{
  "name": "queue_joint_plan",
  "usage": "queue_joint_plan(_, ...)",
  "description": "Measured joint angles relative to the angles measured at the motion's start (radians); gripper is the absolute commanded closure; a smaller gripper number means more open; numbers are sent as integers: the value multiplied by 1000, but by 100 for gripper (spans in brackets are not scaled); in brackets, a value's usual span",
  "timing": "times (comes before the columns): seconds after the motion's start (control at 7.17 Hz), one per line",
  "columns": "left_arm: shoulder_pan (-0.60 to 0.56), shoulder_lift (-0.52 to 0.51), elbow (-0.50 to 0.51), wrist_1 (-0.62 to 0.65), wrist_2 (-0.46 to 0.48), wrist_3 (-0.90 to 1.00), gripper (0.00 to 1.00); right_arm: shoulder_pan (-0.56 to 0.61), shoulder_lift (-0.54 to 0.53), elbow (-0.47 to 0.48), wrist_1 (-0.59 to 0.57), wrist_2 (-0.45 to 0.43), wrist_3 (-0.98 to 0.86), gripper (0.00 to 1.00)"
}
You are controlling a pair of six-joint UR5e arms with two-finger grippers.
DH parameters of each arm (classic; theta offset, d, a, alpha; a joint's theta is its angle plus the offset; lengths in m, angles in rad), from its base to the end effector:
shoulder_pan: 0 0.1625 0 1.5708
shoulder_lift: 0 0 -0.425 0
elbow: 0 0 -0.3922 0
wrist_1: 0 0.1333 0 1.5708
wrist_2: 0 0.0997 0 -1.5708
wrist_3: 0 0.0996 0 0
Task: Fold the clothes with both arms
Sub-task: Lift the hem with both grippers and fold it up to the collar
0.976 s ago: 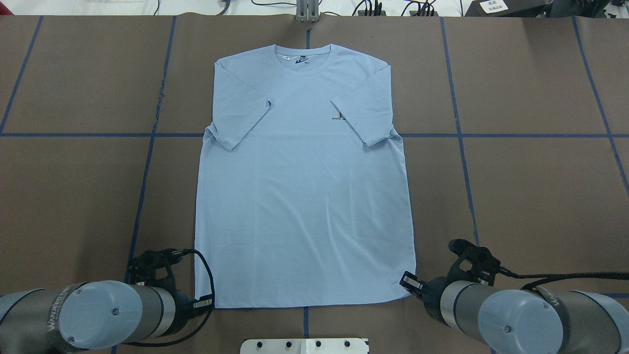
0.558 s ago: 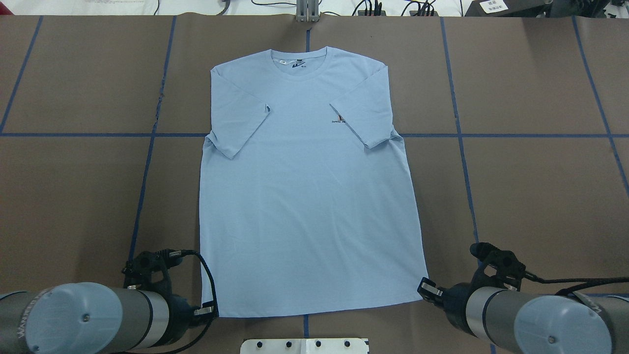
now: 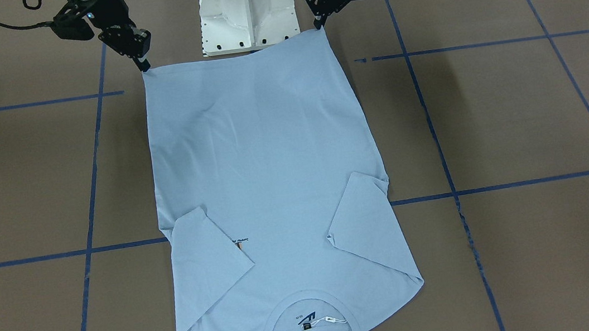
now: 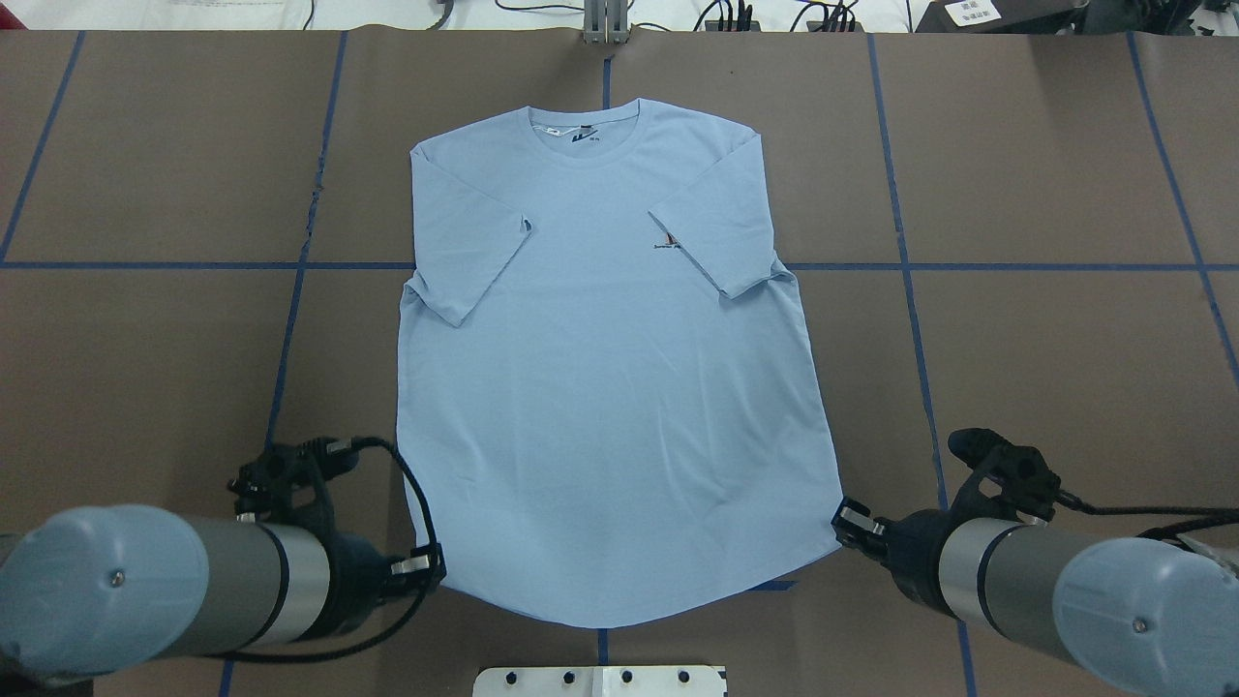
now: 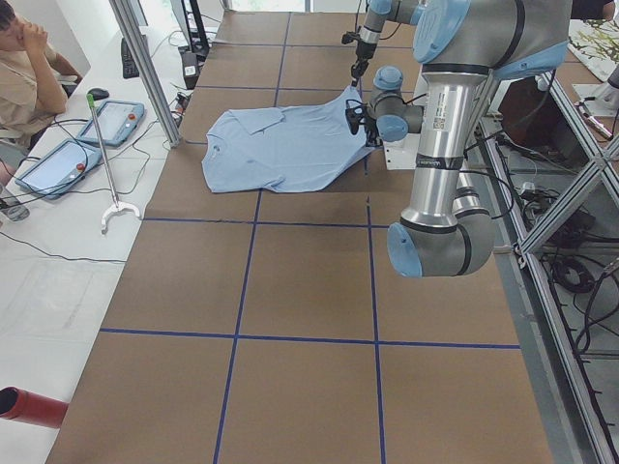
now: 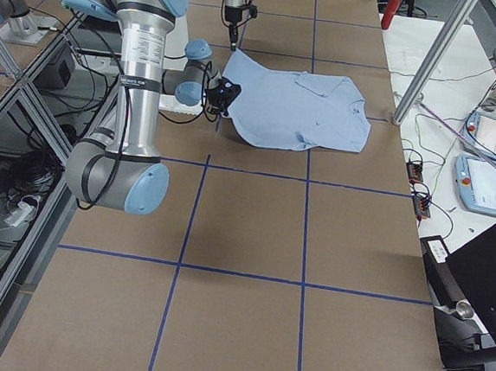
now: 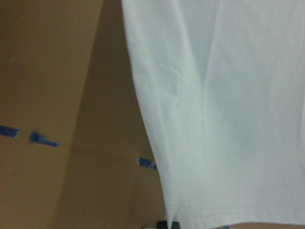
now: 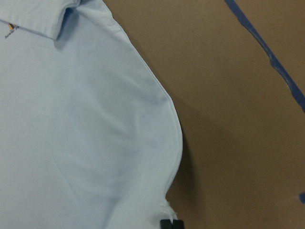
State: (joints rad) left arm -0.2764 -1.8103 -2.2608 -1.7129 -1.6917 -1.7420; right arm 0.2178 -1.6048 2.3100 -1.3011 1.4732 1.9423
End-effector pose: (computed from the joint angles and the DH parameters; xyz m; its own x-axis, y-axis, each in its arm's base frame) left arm 0.4190 -0.2449 0.2209 0.4250 -0.2964 -0.8553 0.2450 0.9473 -0.2065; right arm -0.3813 -0.2309 0.3062 0.4040 0.4594 0.7910 -0.4727 0.8452 -0.2495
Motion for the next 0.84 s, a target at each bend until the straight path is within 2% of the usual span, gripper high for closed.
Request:
queue_joint_plan(0.28, -135, -55, 82, -1, 12, 60, 100, 135, 110, -97, -10, 13, -128, 100)
queue_joint_plan(0.56, -249, -99, 186, -11, 21, 171, 100, 303, 297, -280, -70, 86, -285, 100)
queue_joint_plan(0.84, -355, -147, 345, -108, 22, 258, 100, 442, 489, -491, -104, 145, -414, 100)
